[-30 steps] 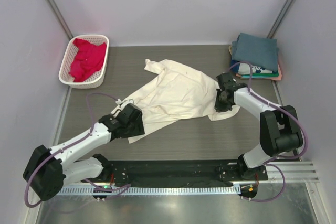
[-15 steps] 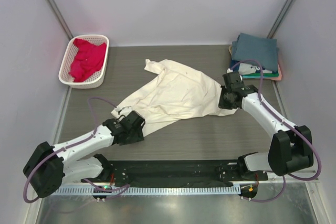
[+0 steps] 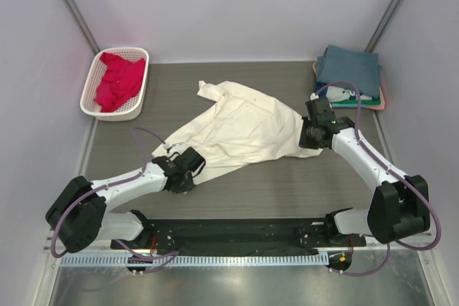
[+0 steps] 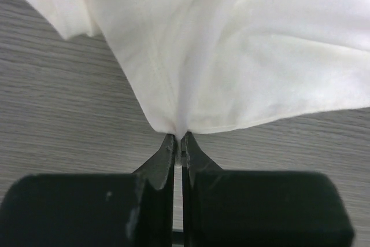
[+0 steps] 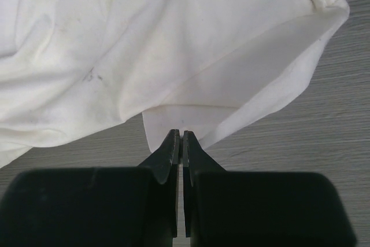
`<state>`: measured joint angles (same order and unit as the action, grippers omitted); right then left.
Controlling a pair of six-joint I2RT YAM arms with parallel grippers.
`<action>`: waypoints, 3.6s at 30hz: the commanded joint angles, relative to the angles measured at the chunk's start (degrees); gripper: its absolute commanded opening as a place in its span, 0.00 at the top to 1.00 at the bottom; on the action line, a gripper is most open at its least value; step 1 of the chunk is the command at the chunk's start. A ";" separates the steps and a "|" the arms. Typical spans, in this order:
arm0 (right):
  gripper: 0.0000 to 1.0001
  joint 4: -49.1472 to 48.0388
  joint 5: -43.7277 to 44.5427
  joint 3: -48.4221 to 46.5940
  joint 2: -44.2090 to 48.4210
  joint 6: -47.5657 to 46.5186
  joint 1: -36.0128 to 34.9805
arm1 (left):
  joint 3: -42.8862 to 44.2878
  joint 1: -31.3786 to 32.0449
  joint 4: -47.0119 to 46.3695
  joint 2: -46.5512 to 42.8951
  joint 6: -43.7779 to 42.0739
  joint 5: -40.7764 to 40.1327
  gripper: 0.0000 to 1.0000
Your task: Fold and stack the t-shirts
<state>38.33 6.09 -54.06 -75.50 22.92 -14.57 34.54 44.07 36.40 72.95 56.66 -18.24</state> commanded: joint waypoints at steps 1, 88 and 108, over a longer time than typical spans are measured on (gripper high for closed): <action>0.99 -1.85 -0.37 -1.04 6.85 1.77 0.77 | 0.67 0.40 -4.25 0.10 0.91 5.59 1.00; 0.33 -10.55 -14.88 -73.47 -67.49 4.77 -0.28 | 15.83 -29.66 10.54 -22.84 -25.11 10.69 0.43; 0.42 -8.88 -1.44 -65.56 -62.75 1.69 -1.25 | 15.38 -29.66 9.74 -26.54 -26.08 10.59 0.43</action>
<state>26.94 -1.43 -121.51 -141.78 26.55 -15.77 50.00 14.24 48.60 47.33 30.24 -7.07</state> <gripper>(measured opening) 0.583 0.572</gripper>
